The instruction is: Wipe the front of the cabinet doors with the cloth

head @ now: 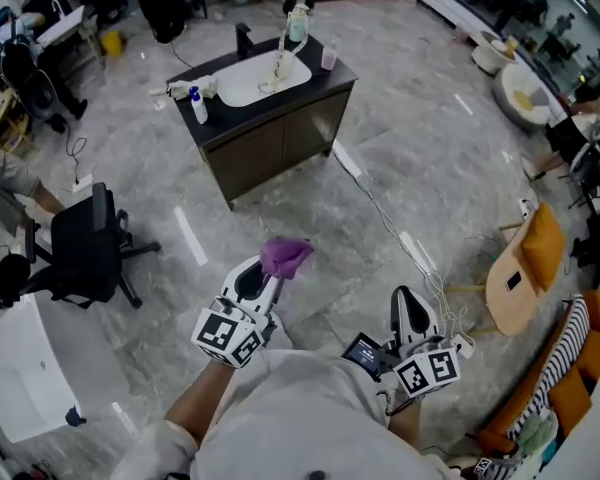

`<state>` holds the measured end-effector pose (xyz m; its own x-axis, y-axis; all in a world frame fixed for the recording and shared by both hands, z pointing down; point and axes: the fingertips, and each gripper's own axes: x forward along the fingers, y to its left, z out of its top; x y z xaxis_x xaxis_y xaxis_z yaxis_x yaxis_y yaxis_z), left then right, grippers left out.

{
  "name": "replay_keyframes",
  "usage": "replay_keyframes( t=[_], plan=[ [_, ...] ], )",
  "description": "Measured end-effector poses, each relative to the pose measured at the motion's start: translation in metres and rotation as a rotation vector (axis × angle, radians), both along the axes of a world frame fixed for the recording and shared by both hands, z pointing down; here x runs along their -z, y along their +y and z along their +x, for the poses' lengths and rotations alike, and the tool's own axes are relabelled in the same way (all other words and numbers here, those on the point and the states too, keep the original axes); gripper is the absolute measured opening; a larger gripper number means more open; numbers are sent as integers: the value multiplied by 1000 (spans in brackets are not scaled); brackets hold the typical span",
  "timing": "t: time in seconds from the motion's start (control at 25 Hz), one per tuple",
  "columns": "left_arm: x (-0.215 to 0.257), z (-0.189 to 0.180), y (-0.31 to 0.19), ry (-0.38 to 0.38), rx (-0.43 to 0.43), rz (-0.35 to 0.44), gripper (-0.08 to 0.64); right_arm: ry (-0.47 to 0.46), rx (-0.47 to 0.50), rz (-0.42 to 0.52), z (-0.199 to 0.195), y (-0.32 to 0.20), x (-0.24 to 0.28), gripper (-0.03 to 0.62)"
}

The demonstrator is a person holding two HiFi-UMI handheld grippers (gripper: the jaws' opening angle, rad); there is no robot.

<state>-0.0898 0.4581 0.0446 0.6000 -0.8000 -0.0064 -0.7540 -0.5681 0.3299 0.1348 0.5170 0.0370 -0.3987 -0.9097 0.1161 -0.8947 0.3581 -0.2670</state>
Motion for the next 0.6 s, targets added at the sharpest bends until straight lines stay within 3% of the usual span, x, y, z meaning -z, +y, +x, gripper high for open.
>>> replay_keyframes(
  t=[0.36, 0.6],
  plan=[
    [-17, -18, -64, 13, 91, -75, 81, -26, 40, -40, -6, -82, -13, 29],
    [-18, 2, -116, -13, 208, -69, 80, -52, 173, -33, 10, -168, -23, 29]
  ],
)
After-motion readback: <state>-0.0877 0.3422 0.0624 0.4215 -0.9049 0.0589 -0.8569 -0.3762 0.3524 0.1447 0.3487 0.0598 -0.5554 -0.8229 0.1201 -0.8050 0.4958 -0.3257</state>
